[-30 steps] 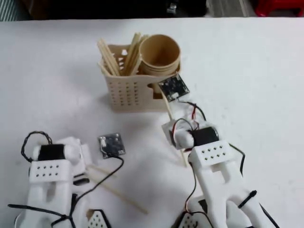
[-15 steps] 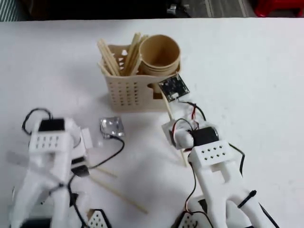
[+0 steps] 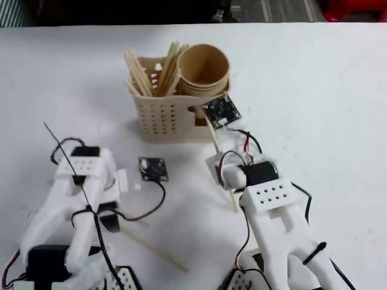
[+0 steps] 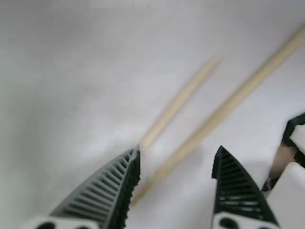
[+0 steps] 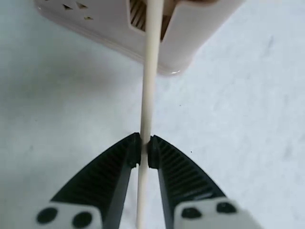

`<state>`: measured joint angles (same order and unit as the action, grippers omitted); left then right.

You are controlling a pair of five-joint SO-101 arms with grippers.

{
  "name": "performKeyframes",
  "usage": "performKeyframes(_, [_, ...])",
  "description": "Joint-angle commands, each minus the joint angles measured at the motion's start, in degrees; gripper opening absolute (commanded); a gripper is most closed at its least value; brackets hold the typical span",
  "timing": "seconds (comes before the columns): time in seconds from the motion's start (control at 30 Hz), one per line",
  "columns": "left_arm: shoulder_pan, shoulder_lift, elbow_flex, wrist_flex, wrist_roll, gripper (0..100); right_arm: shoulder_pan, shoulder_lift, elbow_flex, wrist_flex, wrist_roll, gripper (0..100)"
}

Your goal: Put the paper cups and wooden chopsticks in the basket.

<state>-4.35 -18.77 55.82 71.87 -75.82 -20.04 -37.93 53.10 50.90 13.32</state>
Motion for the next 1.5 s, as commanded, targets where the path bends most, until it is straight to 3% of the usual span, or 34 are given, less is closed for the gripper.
performKeyframes(0.0, [1.54, -0.04, 1.05, -1.67, -0.44, 25, 0.22, -1.1, -0.26, -0.92, 0.44, 1.7])
performKeyframes(0.13, [1.8, 0.04, 1.58, -3.87, 1.05, 21, 0.22, -1.1, -0.26, -0.92, 0.44, 1.7])
performKeyframes(0.27, [1.89, -0.22, 4.31, -11.16, 6.24, 17, 0.22, -1.1, -0.26, -0.92, 0.44, 1.7])
performKeyframes(0.6, [4.18, -3.12, 1.76, -10.81, 11.43, 9, 0.31, -1.1, -0.26, -0.92, 0.53, 1.7])
performKeyframes(0.97, [4.35, -20.62, 4.31, 1.14, 11.08, 22, 0.31, -1.1, -0.35, -0.92, 0.53, 1.7])
performKeyframes(1.1, [6.37, -26.33, 13.01, 0.09, 5.98, 24, 0.31, -1.1, -0.35, -0.92, 0.53, 1.7])
performKeyframes(1.27, [7.34, -28.35, 19.25, -7.12, 7.74, 26, 0.31, -1.1, -0.35, -0.92, 0.53, 1.7])
performKeyframes(1.47, [7.25, -22.99, 16.62, -9.67, 10.99, 26, 0.31, -1.1, -0.35, -0.92, 0.53, 1.7])
